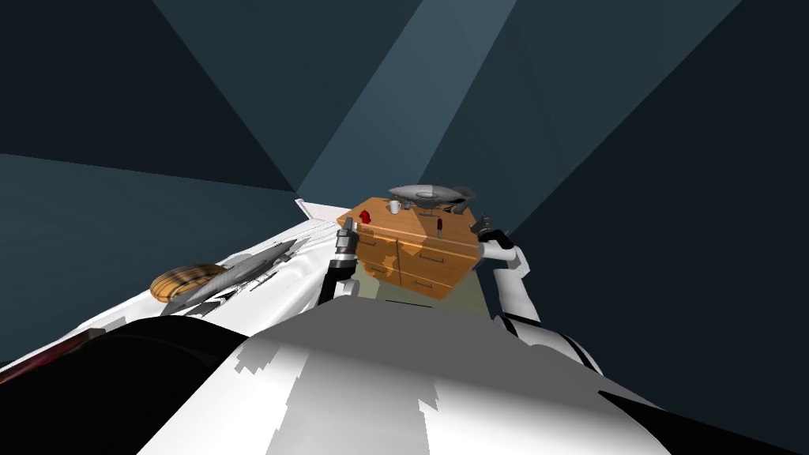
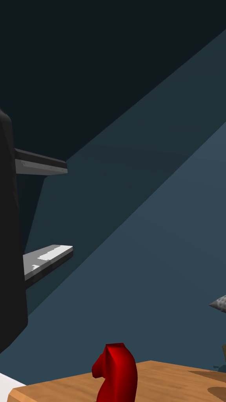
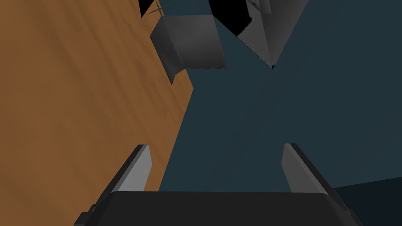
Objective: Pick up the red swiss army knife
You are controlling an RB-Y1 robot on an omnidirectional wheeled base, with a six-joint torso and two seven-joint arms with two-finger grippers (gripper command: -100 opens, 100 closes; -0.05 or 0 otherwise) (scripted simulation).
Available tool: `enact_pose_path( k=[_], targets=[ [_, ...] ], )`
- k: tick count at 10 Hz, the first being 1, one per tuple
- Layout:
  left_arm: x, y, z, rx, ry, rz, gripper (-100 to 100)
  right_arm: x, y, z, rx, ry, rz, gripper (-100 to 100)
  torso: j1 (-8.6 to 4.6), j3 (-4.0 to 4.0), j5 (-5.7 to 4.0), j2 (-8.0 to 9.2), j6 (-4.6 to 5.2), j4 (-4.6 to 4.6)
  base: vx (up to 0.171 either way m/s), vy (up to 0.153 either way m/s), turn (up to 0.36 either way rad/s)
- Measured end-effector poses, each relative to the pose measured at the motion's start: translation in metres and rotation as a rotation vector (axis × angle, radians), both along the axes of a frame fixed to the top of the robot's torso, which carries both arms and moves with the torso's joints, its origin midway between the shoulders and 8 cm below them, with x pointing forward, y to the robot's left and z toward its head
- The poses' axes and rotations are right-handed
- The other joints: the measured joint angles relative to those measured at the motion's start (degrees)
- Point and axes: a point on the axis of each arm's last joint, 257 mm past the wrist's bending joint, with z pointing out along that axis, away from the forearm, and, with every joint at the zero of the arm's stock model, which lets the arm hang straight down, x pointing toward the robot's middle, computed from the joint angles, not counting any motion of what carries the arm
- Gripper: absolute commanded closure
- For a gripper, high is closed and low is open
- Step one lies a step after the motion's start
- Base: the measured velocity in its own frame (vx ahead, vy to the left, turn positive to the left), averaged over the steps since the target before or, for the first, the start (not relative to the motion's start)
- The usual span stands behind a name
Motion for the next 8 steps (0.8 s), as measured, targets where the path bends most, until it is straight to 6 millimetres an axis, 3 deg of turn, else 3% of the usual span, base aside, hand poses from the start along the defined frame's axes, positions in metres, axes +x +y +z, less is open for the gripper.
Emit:
enact_pose_path(
  k=[8],
  targets=[
    [0.000,0.000,0.000,0.000,0.000,0.000,0,0.026,-0.041,-0.015,0.193,0.157,-0.102,-100,-0.02,-0.04,-0.01,-0.07,-0.01,-0.02,0.025,0.067,-0.061]
  ],
)
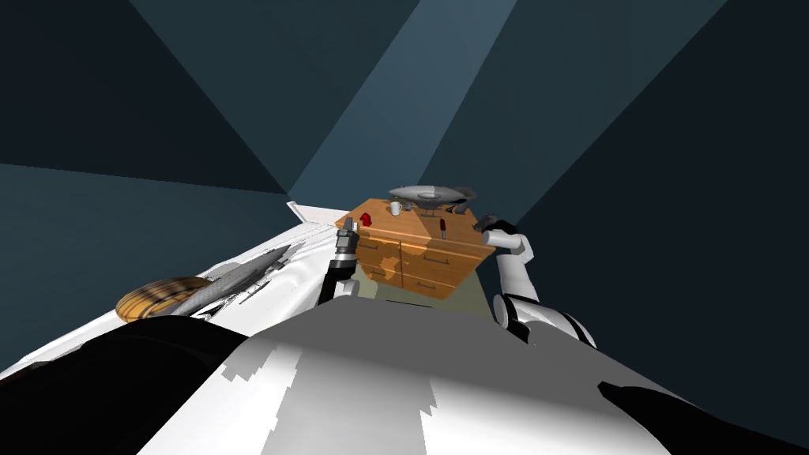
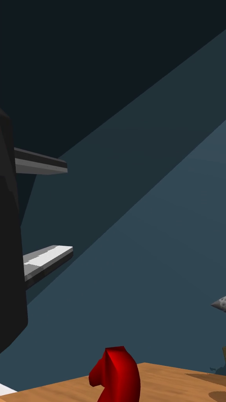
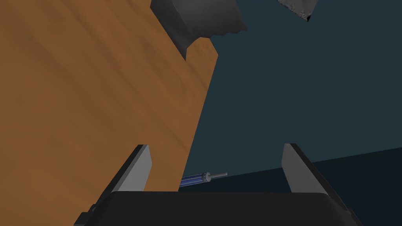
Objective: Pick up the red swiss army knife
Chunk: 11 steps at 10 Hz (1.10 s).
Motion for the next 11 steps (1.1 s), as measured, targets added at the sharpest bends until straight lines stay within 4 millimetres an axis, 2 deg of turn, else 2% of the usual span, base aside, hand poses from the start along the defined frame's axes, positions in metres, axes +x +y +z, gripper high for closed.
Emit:
enact_pose_path(
  k=[4,11],
  targets=[
    [0.000,0.000,0.000,0.000,0.000,0.000,0,0.009,-0.017,-0.005,0.114,0.071,-0.060,-100,-0.07,0.02,-0.01,0.03,0.03,0.01,0.020,0.062,-0.052],
    [0.000,0.000,0.000,0.000,0.000,0.000,0,0.012,-0.029,-0.017,0.299,0.192,-0.146,-100,-0.07,-0.02,-0.01,-0.02,0.00,-0.01,0.023,0.051,-0.040]
  ],
)
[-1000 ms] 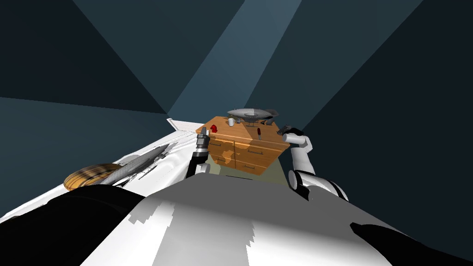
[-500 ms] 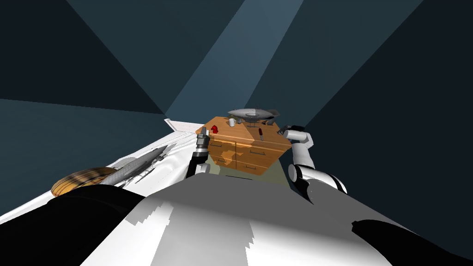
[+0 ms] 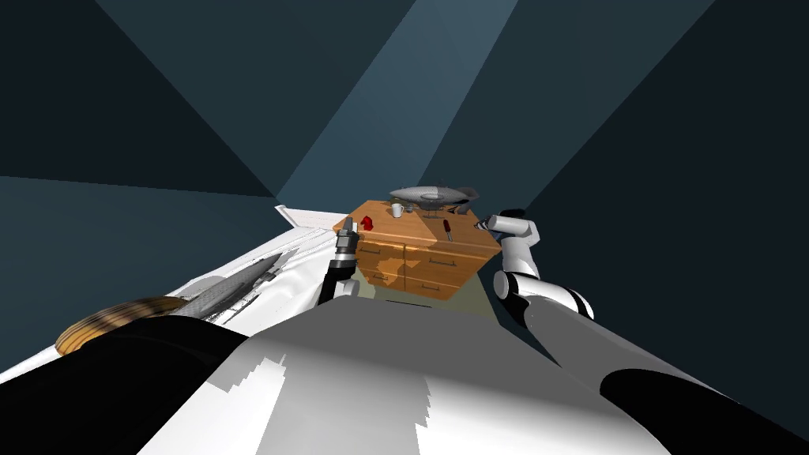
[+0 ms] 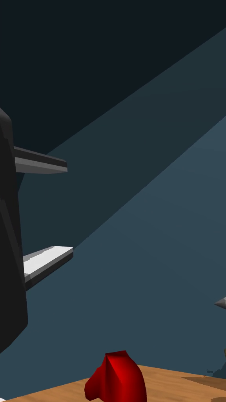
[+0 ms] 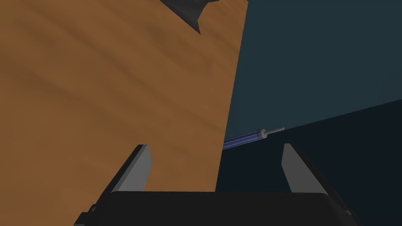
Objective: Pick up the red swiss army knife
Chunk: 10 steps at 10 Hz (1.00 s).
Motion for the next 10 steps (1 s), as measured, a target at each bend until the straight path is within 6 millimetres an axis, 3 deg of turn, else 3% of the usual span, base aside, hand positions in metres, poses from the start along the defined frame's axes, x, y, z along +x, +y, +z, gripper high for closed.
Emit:
enact_pose_path(
  k=[10],
  targets=[
    [0.000,0.000,0.000,0.000,0.000,0.000,0,-0.010,0.011,-0.010,0.302,0.192,-0.126,-100,0.01,-0.01,0.00,-0.01,-0.01,-0.01,0.033,0.064,-0.056]
  ],
)
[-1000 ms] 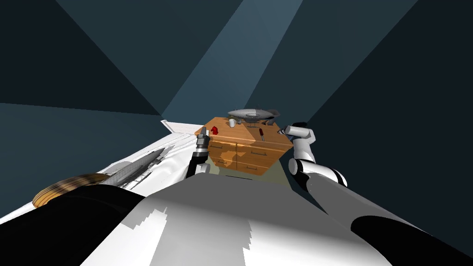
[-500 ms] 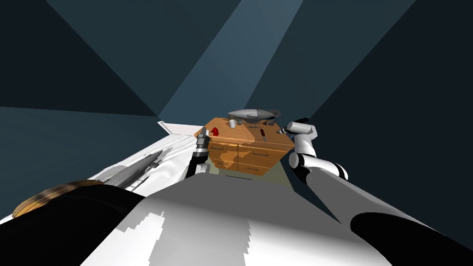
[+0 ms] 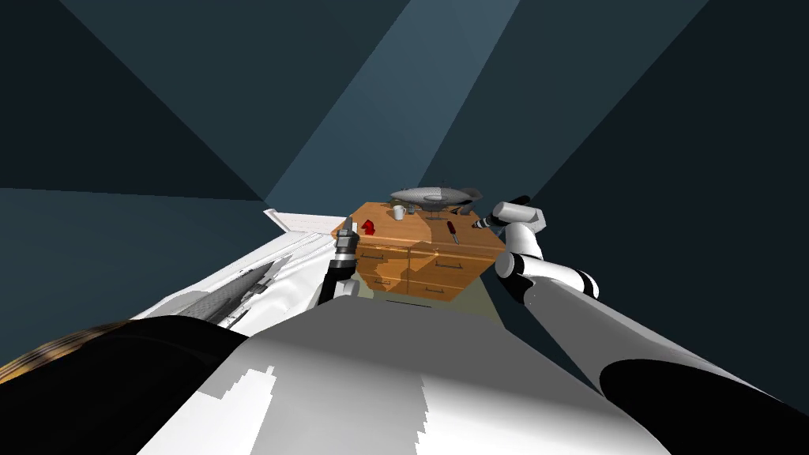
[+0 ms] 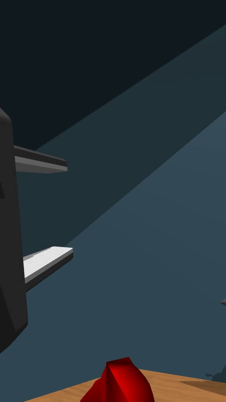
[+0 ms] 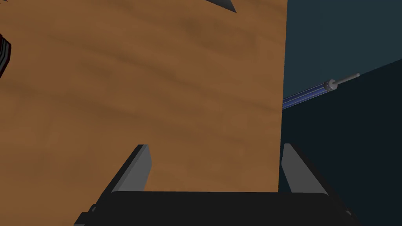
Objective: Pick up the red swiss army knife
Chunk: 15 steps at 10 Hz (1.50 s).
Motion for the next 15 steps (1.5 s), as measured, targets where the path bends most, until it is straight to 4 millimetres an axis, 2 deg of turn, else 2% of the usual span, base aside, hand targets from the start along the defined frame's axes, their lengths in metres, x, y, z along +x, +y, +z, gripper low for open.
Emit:
enact_pose_path(
  k=[7,15],
  targets=[
    [0.000,0.000,0.000,0.000,0.000,0.000,0,-0.018,0.027,-0.007,0.204,0.156,-0.066,-100,-0.03,-0.01,-0.01,-0.01,0.00,-0.01,0.030,0.055,-0.041],
    [0.000,0.000,0.000,0.000,0.000,0.000,0,-0.048,0.071,-0.009,0.400,0.350,-0.118,-100,-0.11,0.01,-0.03,0.03,0.01,0.00,0.027,0.051,-0.032]
  ],
)
